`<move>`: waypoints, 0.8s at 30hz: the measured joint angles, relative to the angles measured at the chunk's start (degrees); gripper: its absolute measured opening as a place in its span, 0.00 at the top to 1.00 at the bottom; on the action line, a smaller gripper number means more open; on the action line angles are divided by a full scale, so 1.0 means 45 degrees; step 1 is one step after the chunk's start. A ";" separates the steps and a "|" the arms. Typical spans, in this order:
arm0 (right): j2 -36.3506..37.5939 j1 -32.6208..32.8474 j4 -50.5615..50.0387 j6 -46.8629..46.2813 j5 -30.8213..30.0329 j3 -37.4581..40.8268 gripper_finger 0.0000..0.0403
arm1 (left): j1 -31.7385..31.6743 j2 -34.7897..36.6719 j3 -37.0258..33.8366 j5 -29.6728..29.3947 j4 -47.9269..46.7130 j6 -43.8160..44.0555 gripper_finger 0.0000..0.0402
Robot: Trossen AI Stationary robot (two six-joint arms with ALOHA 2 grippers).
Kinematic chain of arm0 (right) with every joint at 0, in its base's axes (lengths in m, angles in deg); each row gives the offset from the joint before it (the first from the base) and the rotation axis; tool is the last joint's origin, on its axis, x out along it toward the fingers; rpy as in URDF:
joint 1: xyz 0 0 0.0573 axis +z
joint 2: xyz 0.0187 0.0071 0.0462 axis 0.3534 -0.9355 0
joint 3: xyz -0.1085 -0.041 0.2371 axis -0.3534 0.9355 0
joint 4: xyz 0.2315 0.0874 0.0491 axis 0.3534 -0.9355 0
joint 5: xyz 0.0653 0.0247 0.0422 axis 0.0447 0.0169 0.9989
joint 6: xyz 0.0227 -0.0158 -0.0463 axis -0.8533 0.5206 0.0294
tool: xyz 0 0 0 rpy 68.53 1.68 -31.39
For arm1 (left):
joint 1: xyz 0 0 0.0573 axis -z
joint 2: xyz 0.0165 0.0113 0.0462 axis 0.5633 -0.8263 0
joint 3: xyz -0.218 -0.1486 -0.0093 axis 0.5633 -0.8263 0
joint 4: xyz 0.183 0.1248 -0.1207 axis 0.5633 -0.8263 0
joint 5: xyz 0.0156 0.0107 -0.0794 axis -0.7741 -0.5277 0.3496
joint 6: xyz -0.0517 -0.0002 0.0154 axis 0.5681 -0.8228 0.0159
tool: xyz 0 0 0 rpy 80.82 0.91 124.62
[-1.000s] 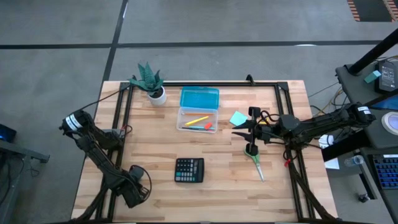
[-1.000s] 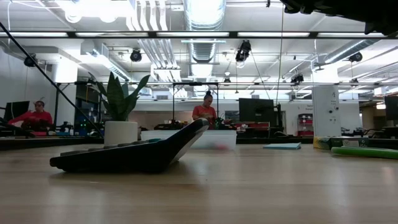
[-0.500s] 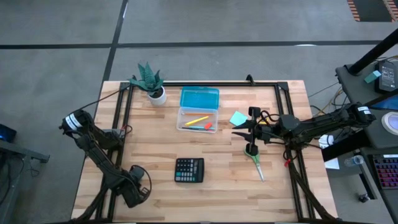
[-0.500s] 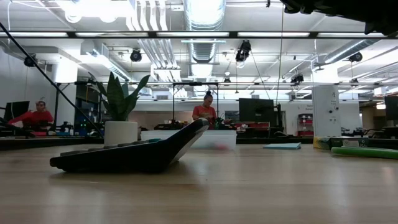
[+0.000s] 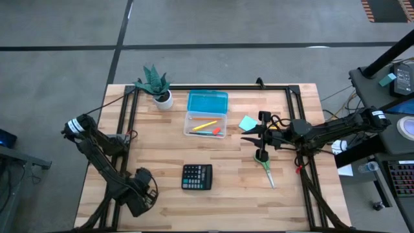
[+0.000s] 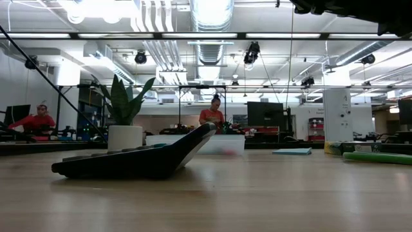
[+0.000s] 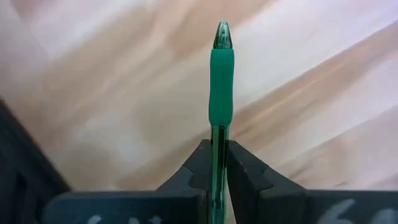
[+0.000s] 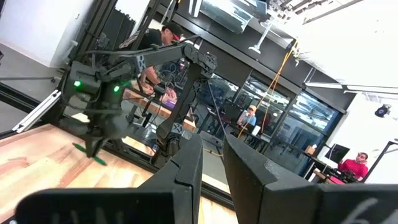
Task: Pack school essentials
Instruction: Put the green pen into the blue supply box
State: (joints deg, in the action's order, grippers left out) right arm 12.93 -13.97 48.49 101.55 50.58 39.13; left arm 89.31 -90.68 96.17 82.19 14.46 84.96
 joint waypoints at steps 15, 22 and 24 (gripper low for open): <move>0.0000 0.0000 -0.0015 0.0023 -0.0025 -0.0003 0.86 | -0.3263 0.3628 0.0787 -0.9596 0.1570 -0.9193 0.98; 0.0000 0.0000 -0.0024 0.0066 -0.0039 -0.0003 0.86 | -0.7163 0.4406 0.0652 -0.8395 0.5403 -1.7686 0.98; 0.0000 0.0000 -0.0029 0.0066 -0.0039 -0.0003 0.86 | -0.8501 0.4355 0.0685 -0.7297 0.6147 -1.9626 0.98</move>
State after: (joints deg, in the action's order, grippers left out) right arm 12.93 -13.97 48.36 101.85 50.40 39.11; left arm 51.05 -71.09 99.26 49.35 42.12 -3.36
